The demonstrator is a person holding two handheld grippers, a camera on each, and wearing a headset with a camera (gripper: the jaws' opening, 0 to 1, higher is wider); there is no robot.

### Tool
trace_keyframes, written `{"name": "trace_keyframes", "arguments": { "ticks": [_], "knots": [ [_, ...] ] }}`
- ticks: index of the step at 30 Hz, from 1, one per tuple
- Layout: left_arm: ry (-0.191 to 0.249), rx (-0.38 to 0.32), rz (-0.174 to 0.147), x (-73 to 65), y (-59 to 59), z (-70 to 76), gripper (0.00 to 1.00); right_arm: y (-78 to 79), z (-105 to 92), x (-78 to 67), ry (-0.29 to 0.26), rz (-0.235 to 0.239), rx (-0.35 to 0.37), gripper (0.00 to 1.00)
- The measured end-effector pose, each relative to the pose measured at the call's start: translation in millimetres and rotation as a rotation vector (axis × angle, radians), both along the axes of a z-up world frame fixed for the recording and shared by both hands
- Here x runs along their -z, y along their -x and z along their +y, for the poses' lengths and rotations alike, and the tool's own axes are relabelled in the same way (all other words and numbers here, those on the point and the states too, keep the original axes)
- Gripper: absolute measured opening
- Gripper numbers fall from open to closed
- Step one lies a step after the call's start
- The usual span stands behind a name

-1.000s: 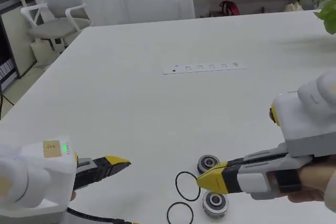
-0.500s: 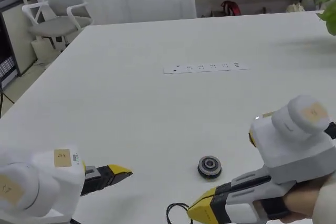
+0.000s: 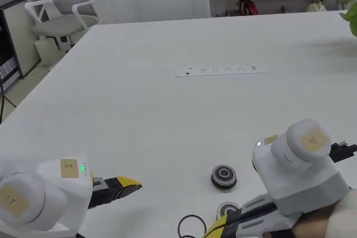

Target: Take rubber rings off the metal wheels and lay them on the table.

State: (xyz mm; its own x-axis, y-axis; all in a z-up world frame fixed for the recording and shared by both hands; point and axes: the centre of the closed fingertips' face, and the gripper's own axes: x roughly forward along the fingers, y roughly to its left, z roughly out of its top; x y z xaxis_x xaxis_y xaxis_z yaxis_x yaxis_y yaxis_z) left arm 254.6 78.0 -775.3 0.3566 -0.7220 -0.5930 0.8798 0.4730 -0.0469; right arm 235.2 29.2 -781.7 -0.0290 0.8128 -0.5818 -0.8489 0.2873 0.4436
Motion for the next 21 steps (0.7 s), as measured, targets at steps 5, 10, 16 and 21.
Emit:
{"name": "trace_keyframes", "arguments": {
  "ticks": [5,10,16,21],
  "knots": [
    [-0.009,0.007,0.005,1.8,1.4,0.0,0.84,-7.2,-3.5,3.6,0.024,-0.041,0.015,0.0],
    [-0.009,0.006,0.008,2.2,1.4,0.3,0.84,-11.7,-4.3,3.6,0.025,-0.064,0.026,0.0],
    [-0.012,0.007,0.008,2.4,1.7,0.4,0.84,-13.6,-5.2,5.1,0.033,-0.084,0.024,0.0],
    [-0.016,0.009,0.012,3.6,2.5,0.4,0.84,-16.8,-6.2,5.7,0.035,-0.101,0.031,0.0]
  ]
}}
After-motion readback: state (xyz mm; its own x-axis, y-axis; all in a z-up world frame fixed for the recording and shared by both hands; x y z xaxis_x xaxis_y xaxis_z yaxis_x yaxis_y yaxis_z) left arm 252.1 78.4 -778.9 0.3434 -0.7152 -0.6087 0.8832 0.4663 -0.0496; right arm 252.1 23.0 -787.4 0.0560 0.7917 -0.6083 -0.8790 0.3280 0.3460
